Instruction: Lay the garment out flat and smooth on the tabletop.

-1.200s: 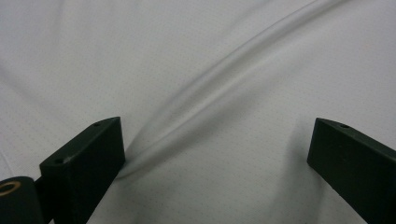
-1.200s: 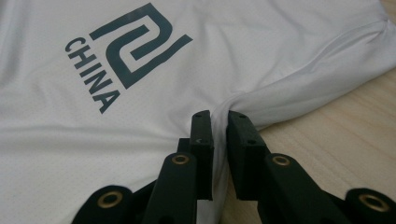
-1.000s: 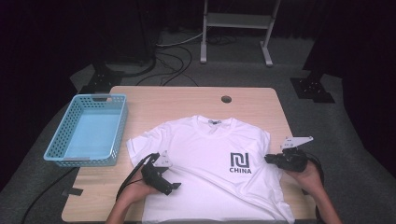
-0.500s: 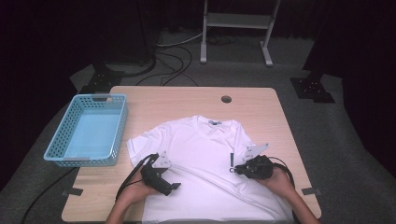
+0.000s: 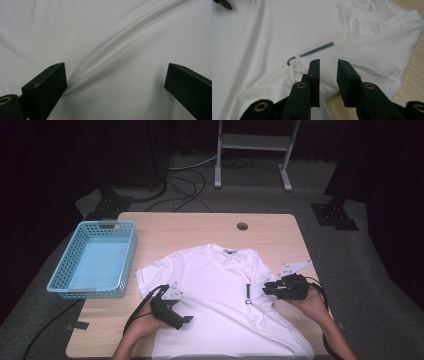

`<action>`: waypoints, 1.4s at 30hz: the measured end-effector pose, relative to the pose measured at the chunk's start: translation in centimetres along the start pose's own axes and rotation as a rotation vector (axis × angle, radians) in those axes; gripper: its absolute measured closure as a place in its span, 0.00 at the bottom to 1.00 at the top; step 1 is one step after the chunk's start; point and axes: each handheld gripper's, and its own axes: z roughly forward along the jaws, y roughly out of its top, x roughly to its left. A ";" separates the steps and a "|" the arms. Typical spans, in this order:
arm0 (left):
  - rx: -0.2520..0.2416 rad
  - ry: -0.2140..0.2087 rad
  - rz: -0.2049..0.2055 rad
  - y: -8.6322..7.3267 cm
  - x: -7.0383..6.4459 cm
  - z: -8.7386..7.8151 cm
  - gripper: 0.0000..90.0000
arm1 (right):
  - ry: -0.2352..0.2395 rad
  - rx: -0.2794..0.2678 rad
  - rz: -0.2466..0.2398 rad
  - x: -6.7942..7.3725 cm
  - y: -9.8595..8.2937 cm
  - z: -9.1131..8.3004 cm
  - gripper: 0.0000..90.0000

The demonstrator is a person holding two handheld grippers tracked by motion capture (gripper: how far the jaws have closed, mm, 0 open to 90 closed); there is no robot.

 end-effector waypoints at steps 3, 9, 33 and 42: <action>-0.005 -0.005 -0.004 0.0 0.2 0.0 0.04 | -0.010 0.022 0.019 -1.0 -1.0 0.5 0.81; 0.004 -0.003 -0.004 0.1 0.2 0.0 0.03 | -0.063 0.049 -0.024 -1.1 -1.6 1.8 0.75; -0.016 -0.002 -0.017 0.0 0.2 0.0 0.03 | -0.066 0.091 -0.116 1.1 2.7 5.3 0.83; -0.017 0.005 -0.021 -0.1 0.1 0.1 0.03 | -0.048 0.021 -0.125 1.8 1.8 1.7 0.83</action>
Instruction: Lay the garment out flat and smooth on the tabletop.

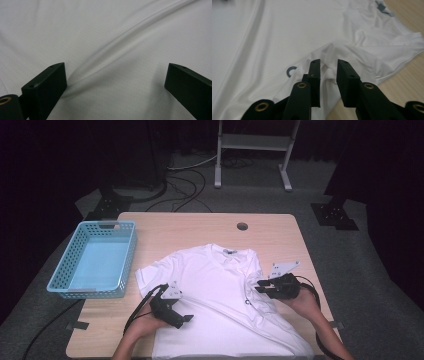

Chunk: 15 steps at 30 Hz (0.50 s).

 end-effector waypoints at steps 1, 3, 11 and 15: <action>0.002 0.001 0.001 0.0 0.0 0.0 0.03 | 0.014 0.009 -0.010 0.2 -0.1 0.2 0.86; 0.007 0.002 0.006 0.1 0.0 0.0 0.03 | 0.028 0.036 -0.026 0.6 -0.1 0.8 0.88; 0.022 -0.005 -0.004 0.3 0.1 0.0 0.03 | -0.015 0.129 -0.028 0.5 -1.0 2.2 0.90; 0.011 -0.004 -0.010 0.2 0.1 0.0 0.03 | -0.042 0.127 0.019 0.1 -2.8 0.9 0.91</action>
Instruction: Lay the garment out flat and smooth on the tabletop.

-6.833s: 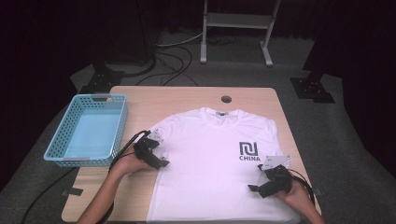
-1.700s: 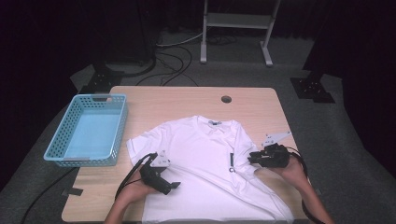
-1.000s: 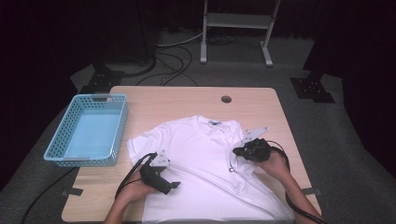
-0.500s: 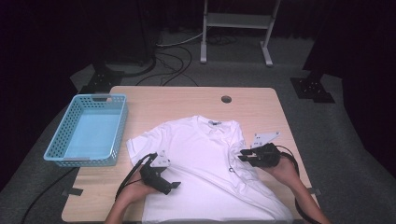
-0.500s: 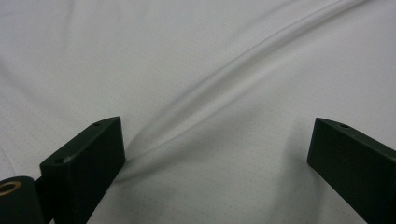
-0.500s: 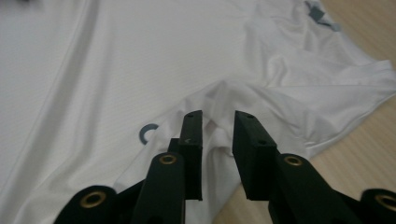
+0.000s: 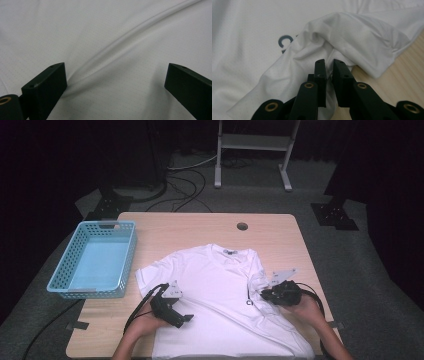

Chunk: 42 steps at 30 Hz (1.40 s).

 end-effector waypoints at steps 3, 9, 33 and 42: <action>0.003 0.000 0.002 0.0 0.0 0.0 0.03 | -0.021 0.001 0.046 -0.6 -1.7 -1.0 0.90; 0.009 0.000 0.004 0.1 0.0 0.0 0.03 | -0.052 0.010 0.104 -1.1 -4.2 -2.7 0.89; 0.075 0.014 0.028 0.8 -0.2 0.2 0.03 | -0.117 0.004 0.148 -3.3 -5.1 -4.5 0.69; 0.082 0.020 0.021 1.0 -0.3 0.3 0.01 | -0.060 0.009 0.116 -3.3 -4.4 -3.5 0.65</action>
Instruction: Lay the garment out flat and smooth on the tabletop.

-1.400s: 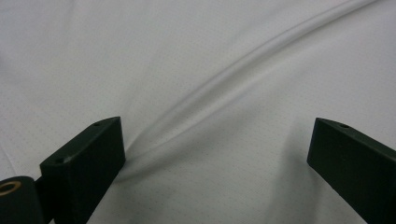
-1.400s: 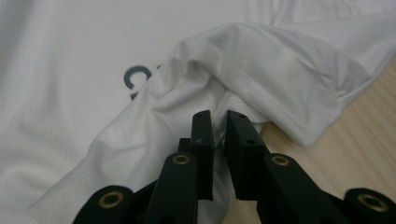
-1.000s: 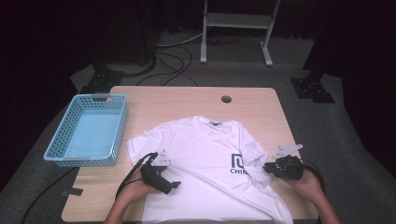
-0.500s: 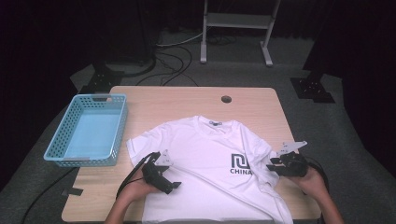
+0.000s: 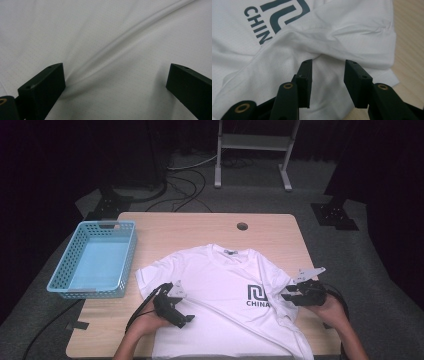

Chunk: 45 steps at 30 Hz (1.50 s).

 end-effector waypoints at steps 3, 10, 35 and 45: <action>-0.001 -0.002 0.000 0.0 0.0 0.0 0.01 | 0.021 0.003 0.024 -0.4 -0.5 0.6 0.63; 0.003 -0.006 0.005 0.2 0.2 0.2 0.01 | 0.026 0.024 0.079 -1.4 -2.3 -0.7 0.62; -0.015 0.015 -0.013 0.3 0.1 0.3 0.02 | -0.055 0.095 0.150 -2.9 -3.3 -2.4 0.45; -0.064 0.083 -0.040 -0.2 0.6 -1.0 0.04 | 0.016 -0.016 0.153 2.0 -0.6 -1.1 0.29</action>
